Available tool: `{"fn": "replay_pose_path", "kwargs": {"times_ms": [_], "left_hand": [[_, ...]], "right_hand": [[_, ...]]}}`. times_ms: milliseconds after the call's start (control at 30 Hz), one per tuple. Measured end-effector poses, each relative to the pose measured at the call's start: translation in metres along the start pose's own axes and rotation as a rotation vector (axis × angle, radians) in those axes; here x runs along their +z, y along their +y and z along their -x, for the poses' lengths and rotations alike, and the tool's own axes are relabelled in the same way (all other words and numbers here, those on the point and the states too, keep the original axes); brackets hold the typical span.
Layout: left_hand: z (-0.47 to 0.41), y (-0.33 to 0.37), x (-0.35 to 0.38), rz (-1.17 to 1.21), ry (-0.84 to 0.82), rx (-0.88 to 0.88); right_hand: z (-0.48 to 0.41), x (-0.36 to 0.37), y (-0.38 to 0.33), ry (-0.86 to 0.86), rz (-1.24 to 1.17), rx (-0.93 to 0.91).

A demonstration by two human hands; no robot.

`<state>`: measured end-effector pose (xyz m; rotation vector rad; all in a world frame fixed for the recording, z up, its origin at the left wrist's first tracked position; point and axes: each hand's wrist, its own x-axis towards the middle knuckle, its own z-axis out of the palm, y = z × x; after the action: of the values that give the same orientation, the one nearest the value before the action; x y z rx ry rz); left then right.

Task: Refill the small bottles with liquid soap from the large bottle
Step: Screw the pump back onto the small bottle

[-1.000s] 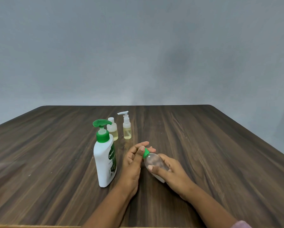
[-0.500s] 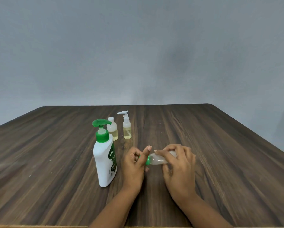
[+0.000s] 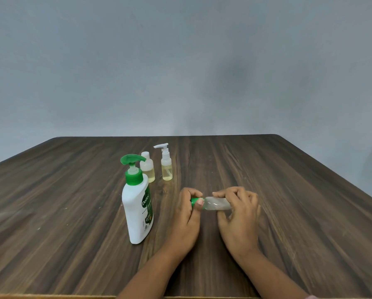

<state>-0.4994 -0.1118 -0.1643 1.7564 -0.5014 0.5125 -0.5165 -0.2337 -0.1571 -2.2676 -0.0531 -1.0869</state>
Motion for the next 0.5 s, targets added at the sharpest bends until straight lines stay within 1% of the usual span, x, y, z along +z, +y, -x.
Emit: {"fn": "replay_pose_path", "kwargs": {"times_ms": [33, 133, 233, 300, 333, 400, 467, 500], "left_hand": [[-0.0002, -0.0013, 0.0004, -0.033, 0.015, 0.01], [-0.003, -0.0008, -0.0019, -0.051, 0.111, -0.045], [-0.0036, 0.0055, -0.0065, -0.097, 0.154, -0.176], [-0.0037, 0.0042, -0.0081, -0.081, 0.164, -0.264], [-0.0037, 0.0037, -0.0085, -0.059, 0.177, -0.279], [-0.0048, -0.0001, -0.0077, 0.021, 0.229, -0.282], [-0.0058, -0.0013, -0.0068, 0.133, 0.263, -0.307], [-0.006, 0.0001, -0.0061, 0.185, 0.254, -0.324]], "right_hand": [[0.0002, 0.0, 0.0002, -0.001, 0.004, -0.006], [0.0011, -0.0016, -0.001, -0.006, 0.027, -0.046], [0.0022, -0.0022, -0.0035, 0.019, 0.07, -0.081], [0.0012, -0.0034, -0.0031, 0.048, 0.055, -0.059], [0.001, -0.0044, -0.0018, 0.056, 0.032, -0.045], [-0.0008, -0.0083, -0.0011, 0.072, -0.096, 0.009], [-0.0038, -0.0097, -0.0015, 0.024, -0.376, 0.17], [-0.0049, -0.0093, -0.0026, -0.017, -0.52, 0.264]]}}
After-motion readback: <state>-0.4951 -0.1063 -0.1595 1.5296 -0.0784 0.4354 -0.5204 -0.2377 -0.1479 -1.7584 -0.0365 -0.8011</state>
